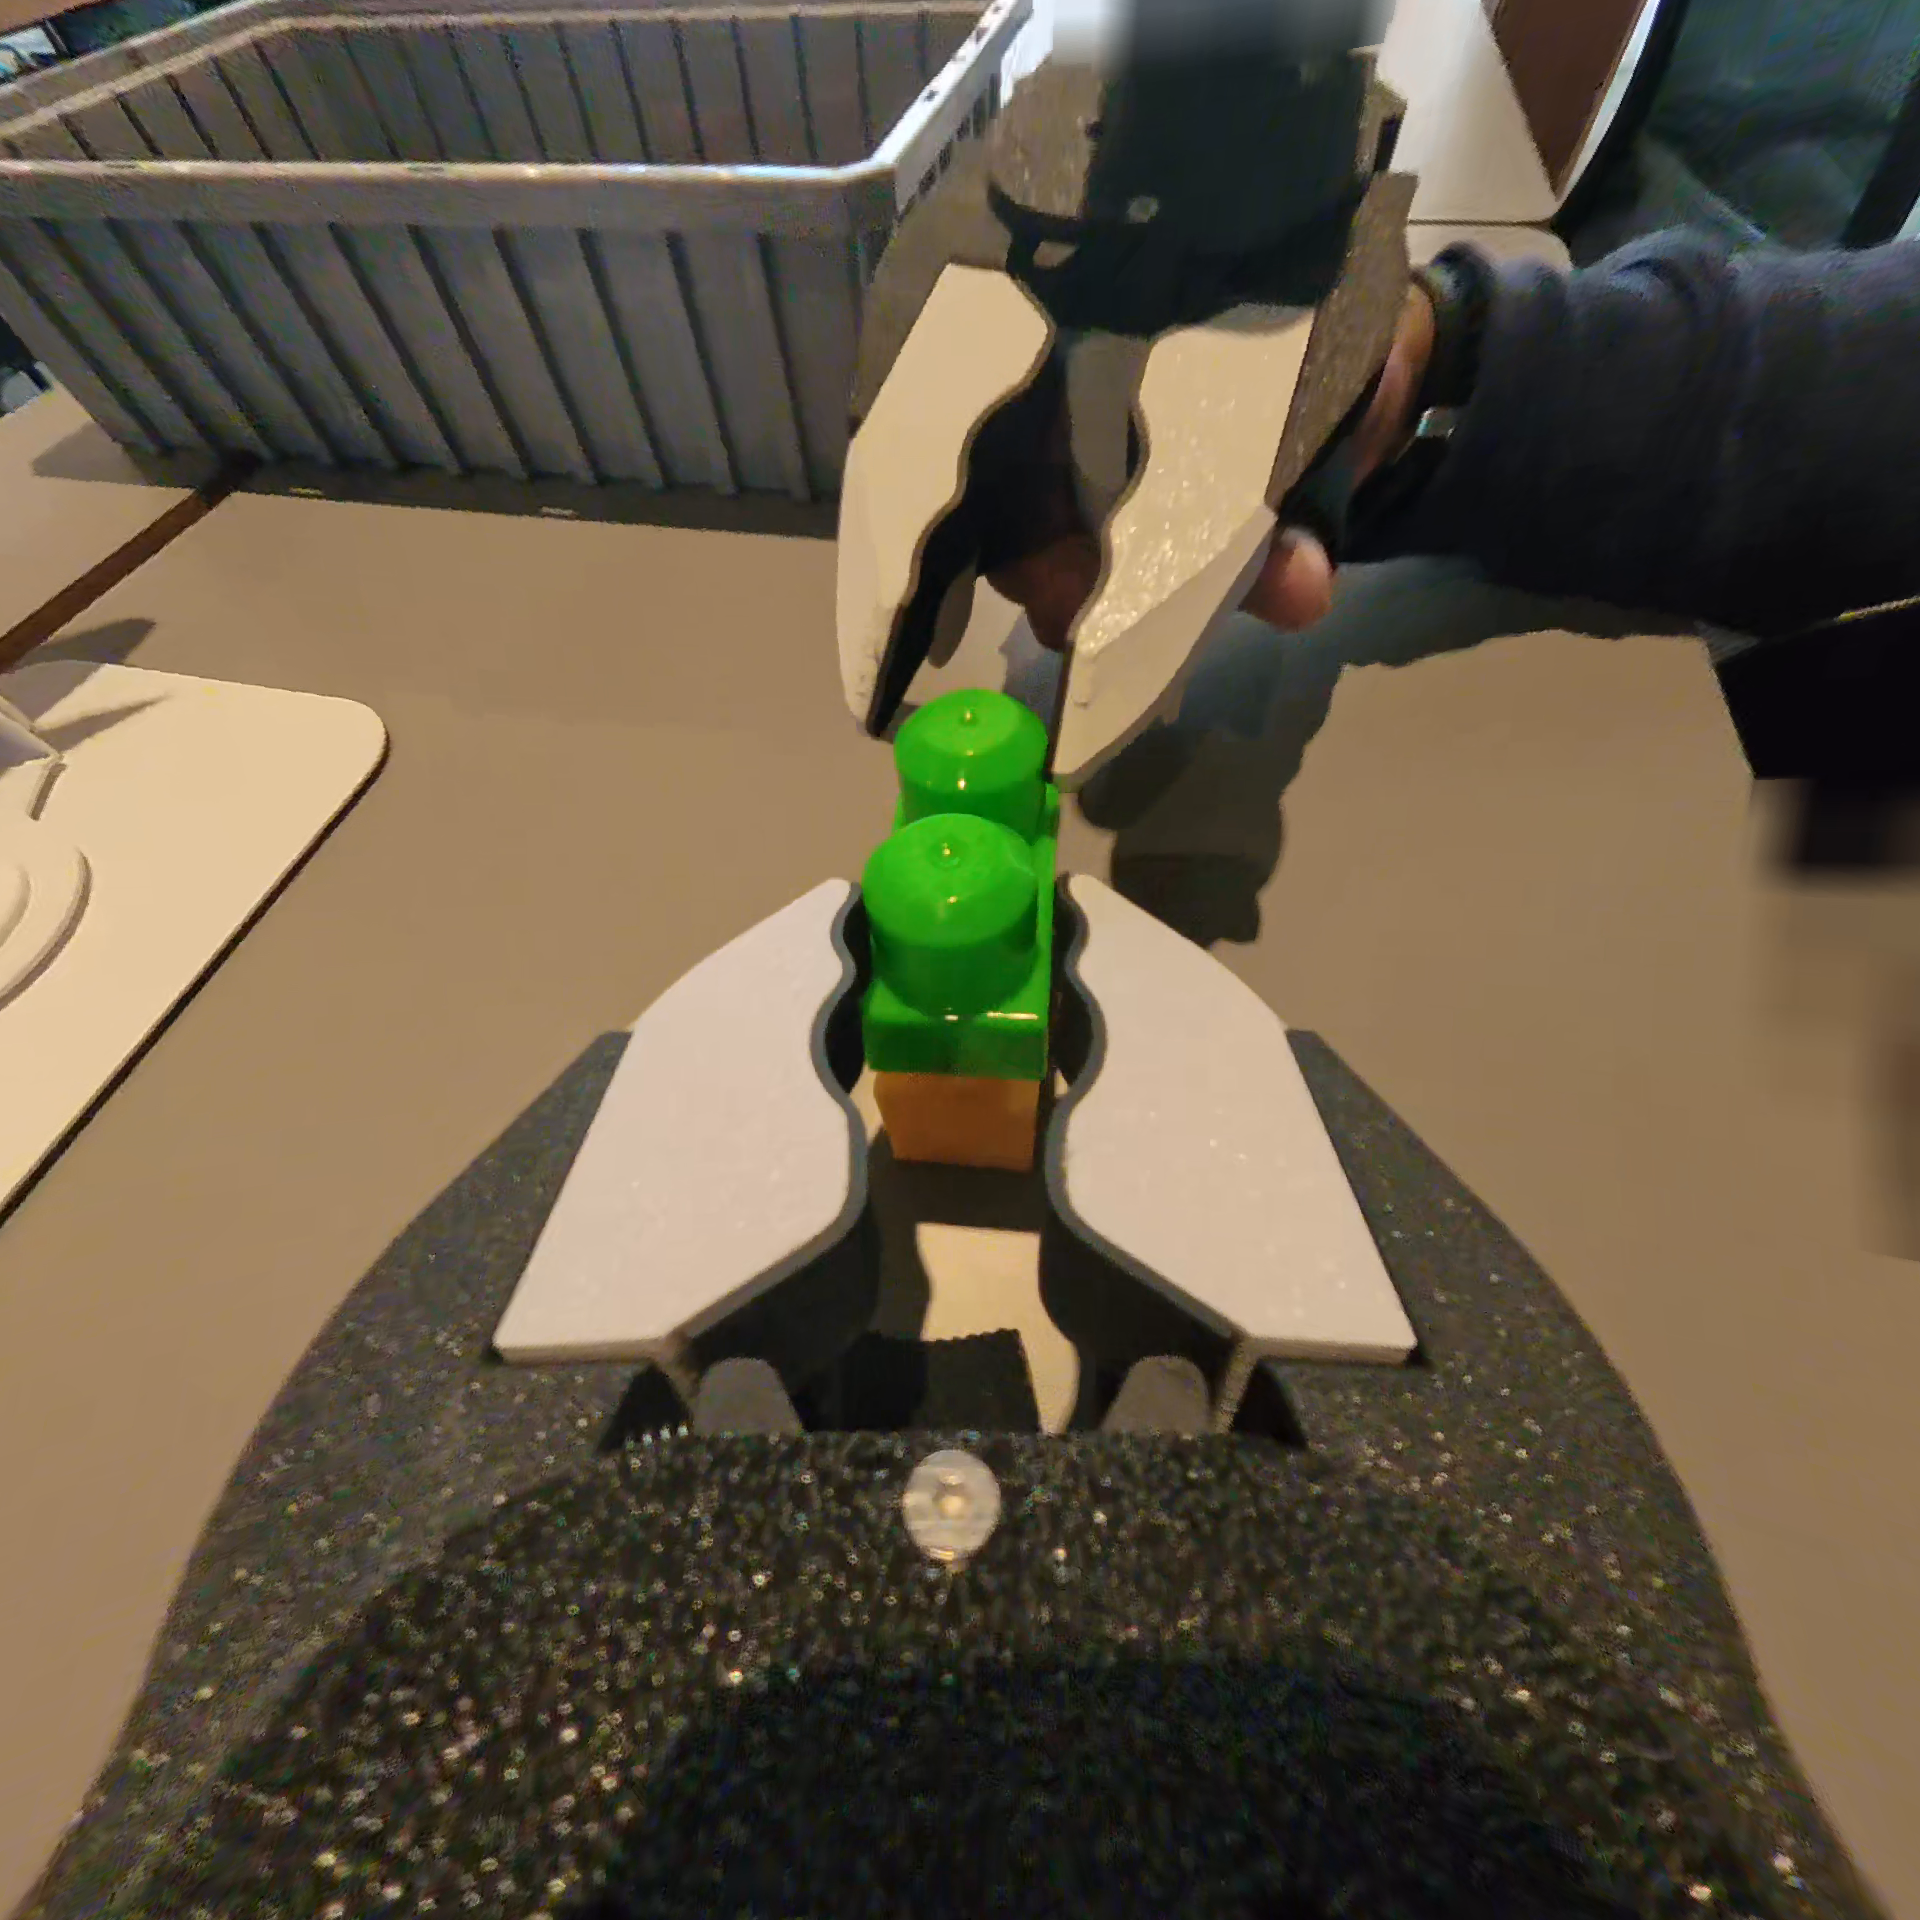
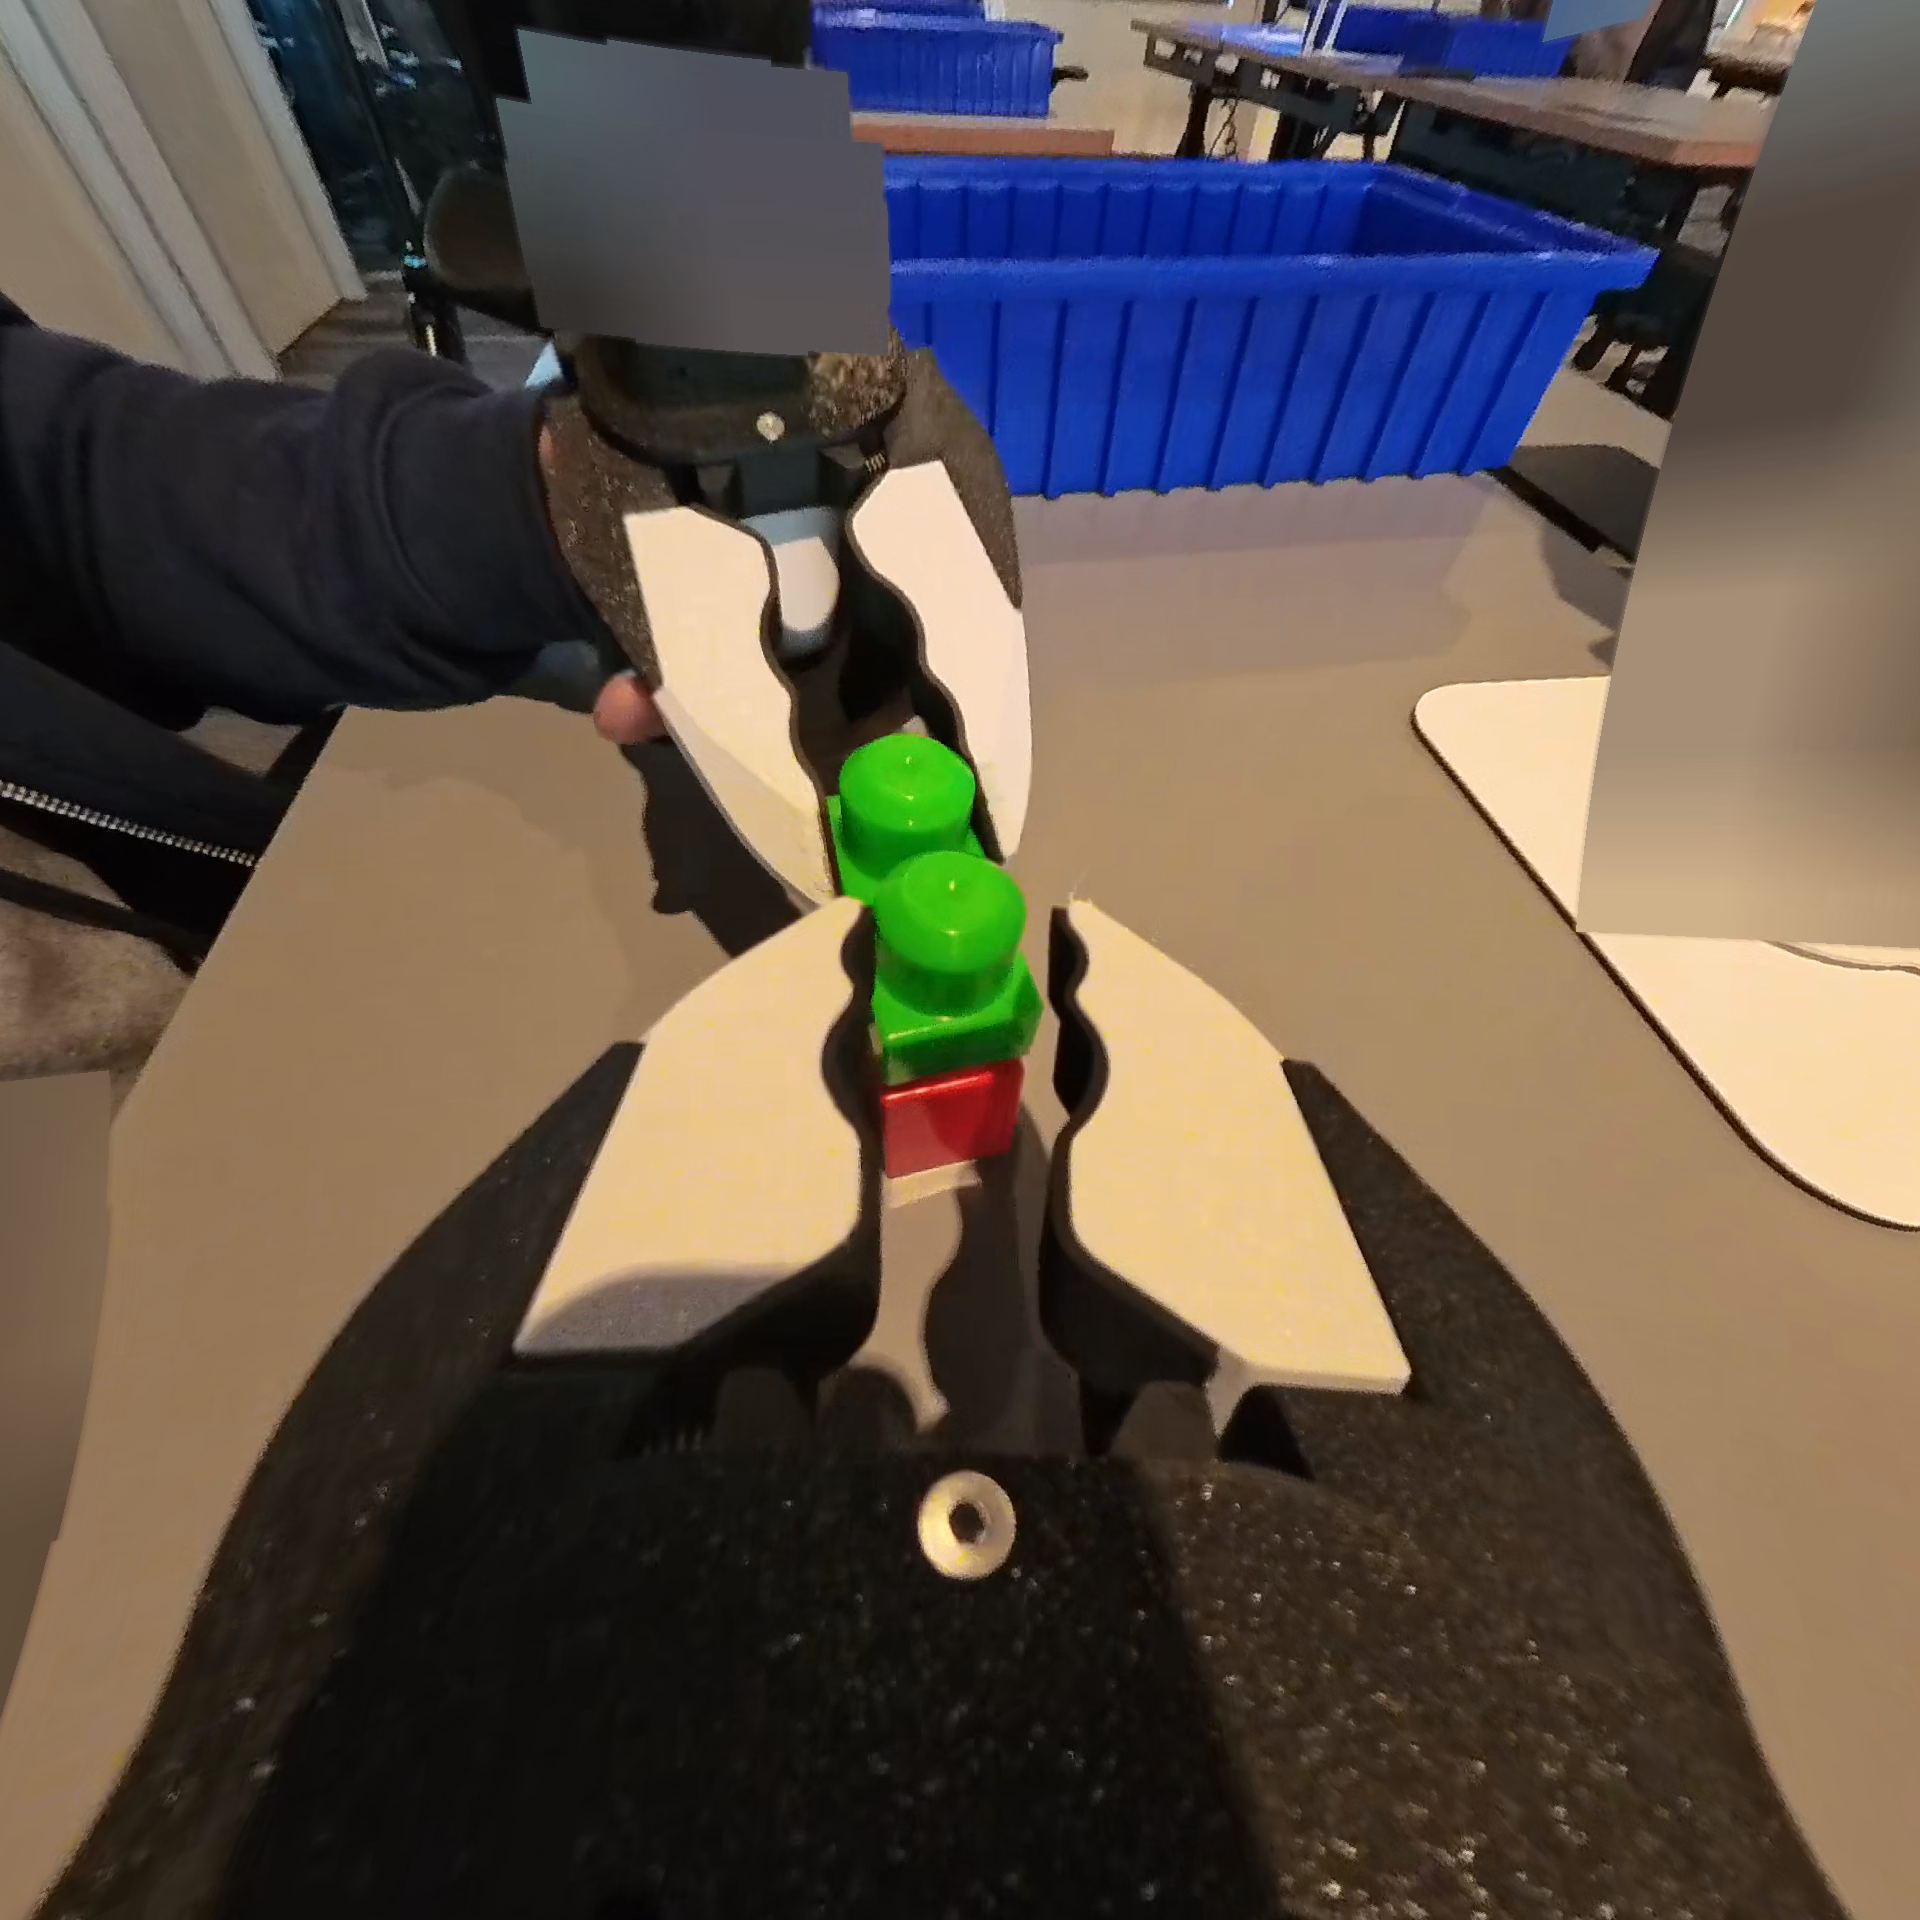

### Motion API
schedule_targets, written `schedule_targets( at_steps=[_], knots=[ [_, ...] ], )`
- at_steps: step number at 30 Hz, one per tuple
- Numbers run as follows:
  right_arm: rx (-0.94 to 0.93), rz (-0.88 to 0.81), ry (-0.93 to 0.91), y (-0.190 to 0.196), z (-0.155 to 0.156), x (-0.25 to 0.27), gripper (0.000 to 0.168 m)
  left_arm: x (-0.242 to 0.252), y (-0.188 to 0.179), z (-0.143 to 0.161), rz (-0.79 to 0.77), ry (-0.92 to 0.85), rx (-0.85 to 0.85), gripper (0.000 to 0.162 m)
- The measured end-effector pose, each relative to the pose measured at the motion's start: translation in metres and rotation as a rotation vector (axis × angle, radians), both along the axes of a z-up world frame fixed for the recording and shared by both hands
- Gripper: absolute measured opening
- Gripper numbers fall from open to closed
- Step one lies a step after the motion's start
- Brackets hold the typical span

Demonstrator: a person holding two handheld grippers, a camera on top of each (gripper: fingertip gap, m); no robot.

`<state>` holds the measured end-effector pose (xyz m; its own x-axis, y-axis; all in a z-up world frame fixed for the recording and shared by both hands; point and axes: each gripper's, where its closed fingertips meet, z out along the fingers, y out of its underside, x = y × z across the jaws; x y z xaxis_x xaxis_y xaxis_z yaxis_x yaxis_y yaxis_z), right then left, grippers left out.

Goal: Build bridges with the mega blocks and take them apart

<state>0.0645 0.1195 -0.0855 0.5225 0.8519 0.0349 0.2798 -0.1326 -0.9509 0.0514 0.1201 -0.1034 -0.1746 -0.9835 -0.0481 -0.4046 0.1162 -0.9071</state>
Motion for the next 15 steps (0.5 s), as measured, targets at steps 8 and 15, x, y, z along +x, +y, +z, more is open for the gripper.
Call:
schedule_targets(
  at_steps=[8, 15],
  knots=[
    [-0.019, 0.021, -0.044, -0.0029, -0.0102, -0.0027, 0.028, -0.0016, -0.0001, -0.0028, -0.012, 0.008, -0.055, 0.033],
    [-0.060, 0.025, -0.012, -0.0031, -0.0115, -0.0021, 0.027, -0.0013, -0.0003, -0.0035, -0.020, -0.006, -0.066, 0.033]
  ],
)
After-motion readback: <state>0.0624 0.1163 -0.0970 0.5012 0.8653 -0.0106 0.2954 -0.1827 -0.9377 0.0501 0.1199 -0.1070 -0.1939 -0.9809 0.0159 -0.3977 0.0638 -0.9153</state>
